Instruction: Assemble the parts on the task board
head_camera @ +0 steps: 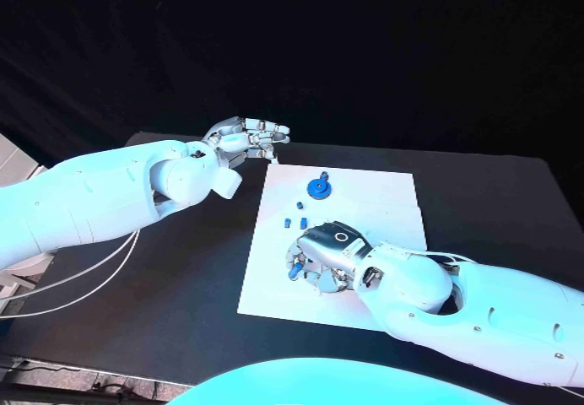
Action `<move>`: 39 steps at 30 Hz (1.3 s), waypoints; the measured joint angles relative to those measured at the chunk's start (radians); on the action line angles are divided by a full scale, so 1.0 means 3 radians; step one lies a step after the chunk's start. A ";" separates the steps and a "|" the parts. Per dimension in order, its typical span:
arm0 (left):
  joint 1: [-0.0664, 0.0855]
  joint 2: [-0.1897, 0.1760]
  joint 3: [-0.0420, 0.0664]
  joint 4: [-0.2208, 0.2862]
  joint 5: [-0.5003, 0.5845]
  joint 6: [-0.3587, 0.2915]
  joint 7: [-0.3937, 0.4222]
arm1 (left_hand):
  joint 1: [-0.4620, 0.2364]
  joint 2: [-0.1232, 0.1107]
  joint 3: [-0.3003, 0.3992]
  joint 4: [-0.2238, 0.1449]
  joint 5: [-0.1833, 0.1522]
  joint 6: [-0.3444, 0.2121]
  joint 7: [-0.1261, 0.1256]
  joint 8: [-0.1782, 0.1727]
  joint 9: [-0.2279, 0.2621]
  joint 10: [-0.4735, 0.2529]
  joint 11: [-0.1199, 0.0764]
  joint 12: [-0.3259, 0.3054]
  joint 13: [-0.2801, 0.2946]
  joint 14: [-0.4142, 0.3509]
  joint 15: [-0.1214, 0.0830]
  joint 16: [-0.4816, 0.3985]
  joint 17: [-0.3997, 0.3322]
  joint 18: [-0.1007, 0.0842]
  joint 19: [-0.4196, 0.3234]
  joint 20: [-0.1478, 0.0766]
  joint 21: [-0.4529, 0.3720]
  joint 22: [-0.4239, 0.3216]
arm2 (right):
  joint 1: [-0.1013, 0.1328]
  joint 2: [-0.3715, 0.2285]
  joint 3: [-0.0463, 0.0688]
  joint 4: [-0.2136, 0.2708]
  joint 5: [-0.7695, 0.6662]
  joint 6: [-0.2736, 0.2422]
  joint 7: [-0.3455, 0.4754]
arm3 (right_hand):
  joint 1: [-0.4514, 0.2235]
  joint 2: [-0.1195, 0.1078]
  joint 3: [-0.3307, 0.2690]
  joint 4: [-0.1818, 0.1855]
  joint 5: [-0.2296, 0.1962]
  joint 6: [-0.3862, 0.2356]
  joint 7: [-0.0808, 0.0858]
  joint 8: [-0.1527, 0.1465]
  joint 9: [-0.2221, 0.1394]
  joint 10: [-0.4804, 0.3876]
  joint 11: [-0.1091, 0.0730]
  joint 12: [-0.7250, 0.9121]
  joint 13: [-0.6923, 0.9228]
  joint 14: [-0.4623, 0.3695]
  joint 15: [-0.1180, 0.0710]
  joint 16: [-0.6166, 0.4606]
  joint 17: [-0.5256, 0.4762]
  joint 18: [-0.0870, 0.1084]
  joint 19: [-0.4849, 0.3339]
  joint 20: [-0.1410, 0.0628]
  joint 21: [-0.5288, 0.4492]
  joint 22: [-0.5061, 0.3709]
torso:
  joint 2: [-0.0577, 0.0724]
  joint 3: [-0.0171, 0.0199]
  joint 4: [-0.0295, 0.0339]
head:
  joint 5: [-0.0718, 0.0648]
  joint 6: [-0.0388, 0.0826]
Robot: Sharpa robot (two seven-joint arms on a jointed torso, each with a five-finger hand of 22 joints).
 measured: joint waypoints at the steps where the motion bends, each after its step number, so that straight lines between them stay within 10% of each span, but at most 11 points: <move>1: 0.0000 0.0000 0.0000 0.0000 0.0000 0.0000 0.0000 | 0.0000 0.0000 0.0000 0.0000 0.0000 0.0000 0.0000 0.0000 0.0000 0.0000 0.0000 0.0000 0.0000 0.0000 0.0000 0.0000 0.0000 0.0000 0.0000 0.0000 0.0000 0.0000 | 0.0000 -0.0002 0.0000 0.0001 -0.0001 0.0001 0.0000 | 0.0000 0.0000 0.0000 0.0000 -0.0002 0.0000 0.0000 0.0000 0.0000 0.0000 0.0000 -0.0001 0.0000 0.0004 0.0004 0.0000 0.0000 0.0000 0.0000 0.0000 0.0000 0.0000 | 0.0000 0.0000 0.0000 | 0.0001 -0.0001; 39: 0.0000 -0.0002 0.0000 0.0000 -0.0005 0.0018 -0.0019 | 0.0000 0.0000 0.0000 0.0000 0.0000 0.0000 0.0000 0.0000 0.0000 0.0000 0.0000 0.0000 0.0001 0.0000 0.0000 0.0000 0.0001 0.0000 0.0000 0.0000 0.0000 0.0001 | -0.0006 0.0038 -0.0004 -0.0030 -0.0030 0.0091 -0.0048 | -0.0200 -0.0081 0.0031 -0.0029 0.0012 -0.0086 0.0054 -0.0005 0.0058 0.0070 -0.0064 -0.0063 0.0014 0.0004 0.0004 0.0000 -0.0035 0.0000 0.0000 0.0000 -0.0067 -0.0039 | -0.0001 -0.0002 -0.0002 | -0.0005 -0.0001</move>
